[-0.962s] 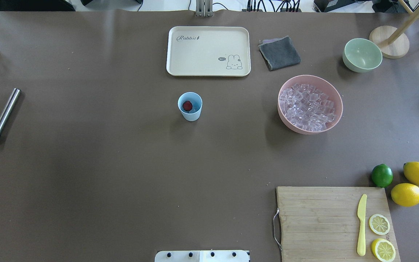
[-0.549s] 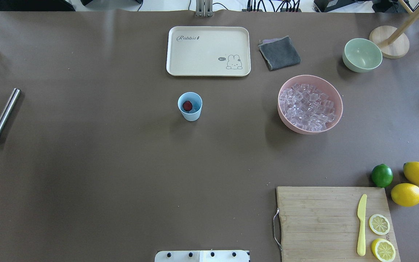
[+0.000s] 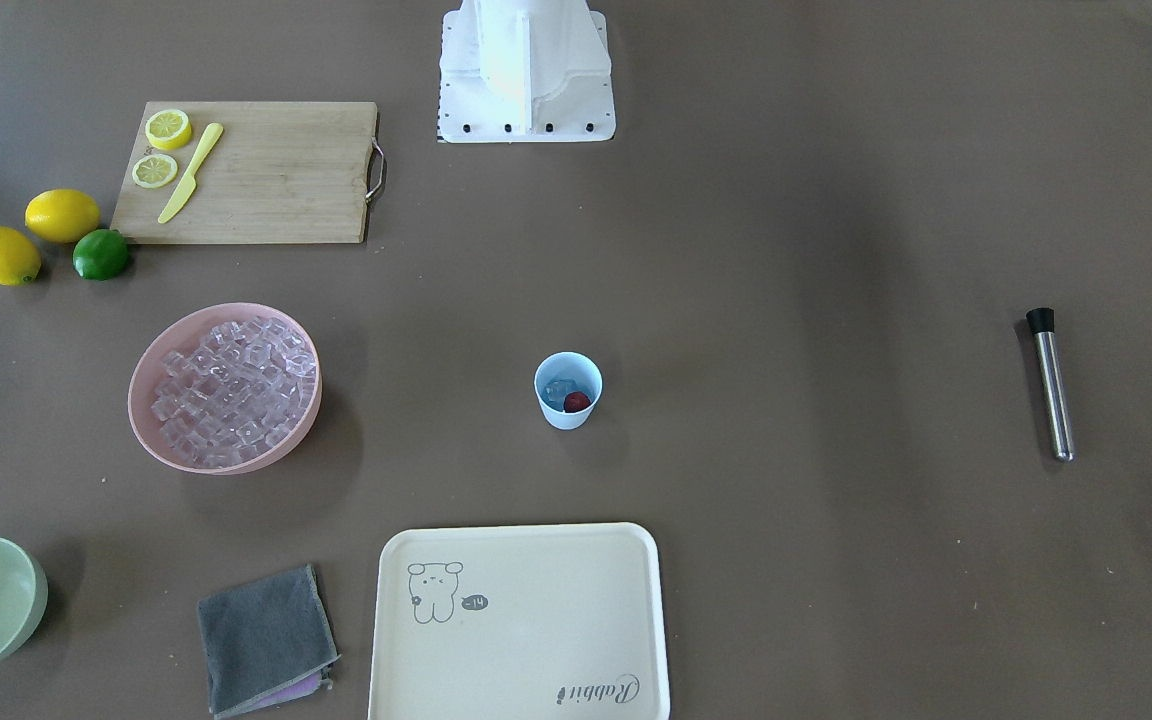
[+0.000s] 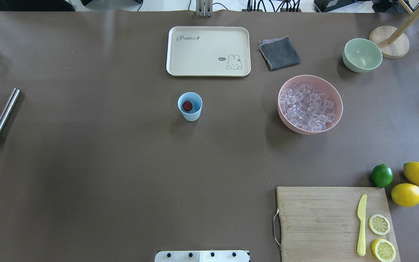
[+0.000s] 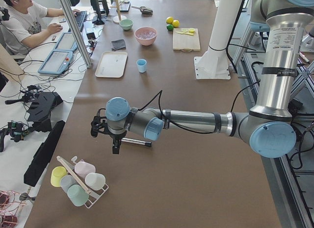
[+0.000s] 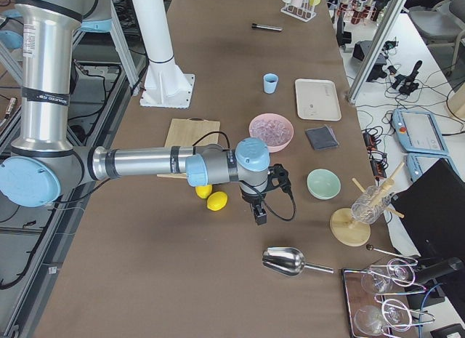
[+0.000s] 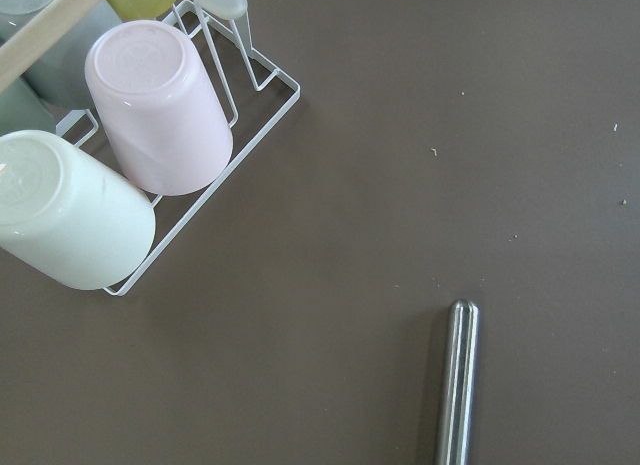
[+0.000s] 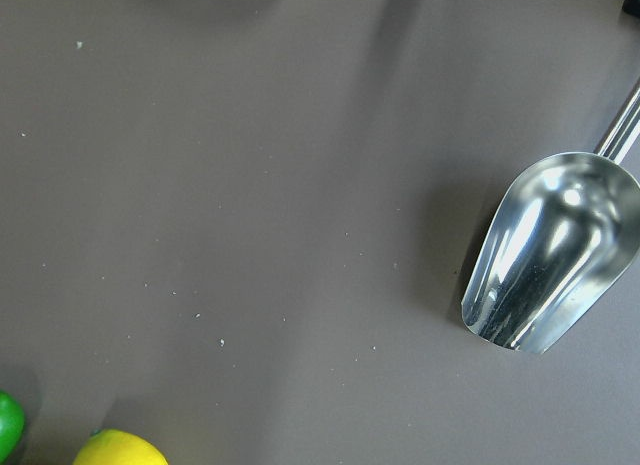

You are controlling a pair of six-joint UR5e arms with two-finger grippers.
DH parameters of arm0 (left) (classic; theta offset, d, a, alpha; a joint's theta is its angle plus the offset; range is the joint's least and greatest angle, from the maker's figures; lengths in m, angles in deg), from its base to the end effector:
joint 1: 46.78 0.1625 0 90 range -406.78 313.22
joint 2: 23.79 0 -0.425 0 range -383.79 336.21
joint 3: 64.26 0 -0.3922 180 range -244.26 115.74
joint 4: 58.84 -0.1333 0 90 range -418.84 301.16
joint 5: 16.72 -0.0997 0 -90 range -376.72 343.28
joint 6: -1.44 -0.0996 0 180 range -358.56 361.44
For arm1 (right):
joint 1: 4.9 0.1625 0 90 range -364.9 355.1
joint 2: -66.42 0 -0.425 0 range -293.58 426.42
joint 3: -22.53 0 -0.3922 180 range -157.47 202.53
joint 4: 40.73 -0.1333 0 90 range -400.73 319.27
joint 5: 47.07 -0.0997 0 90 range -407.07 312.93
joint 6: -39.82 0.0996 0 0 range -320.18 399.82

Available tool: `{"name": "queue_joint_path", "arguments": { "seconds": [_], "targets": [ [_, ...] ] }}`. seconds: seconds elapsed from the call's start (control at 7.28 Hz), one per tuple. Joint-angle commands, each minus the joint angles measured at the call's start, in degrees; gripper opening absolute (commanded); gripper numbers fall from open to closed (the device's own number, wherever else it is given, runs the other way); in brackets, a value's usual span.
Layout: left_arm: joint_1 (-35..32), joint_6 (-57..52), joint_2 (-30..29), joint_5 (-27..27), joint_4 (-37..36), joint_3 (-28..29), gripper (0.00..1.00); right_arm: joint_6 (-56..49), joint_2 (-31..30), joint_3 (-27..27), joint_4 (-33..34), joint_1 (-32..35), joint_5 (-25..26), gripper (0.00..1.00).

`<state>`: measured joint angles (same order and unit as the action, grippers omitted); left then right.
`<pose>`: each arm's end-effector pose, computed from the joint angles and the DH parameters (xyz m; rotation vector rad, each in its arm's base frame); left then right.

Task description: Mash ice and strawberries in cup

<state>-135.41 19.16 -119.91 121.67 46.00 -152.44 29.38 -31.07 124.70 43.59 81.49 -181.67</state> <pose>-0.0456 -0.5535 0.5855 0.1708 0.8768 -0.1251 0.0351 -0.4494 0.6037 0.2184 -0.7676 -0.3025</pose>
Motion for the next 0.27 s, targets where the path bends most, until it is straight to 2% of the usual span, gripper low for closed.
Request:
{"name": "queue_joint_path", "arguments": {
  "seconds": [0.0, 0.14],
  "targets": [
    [-0.8, -0.3, -2.3, 0.3, -4.6, -1.0, 0.98, 0.2, 0.0, 0.0, 0.0, 0.0, 0.0, 0.99],
    [-0.8, -0.3, -2.1, 0.3, -4.6, -1.6, 0.98, 0.2, 0.1, 0.0, 0.1, 0.0, 0.0, 0.99]
  ]
}}
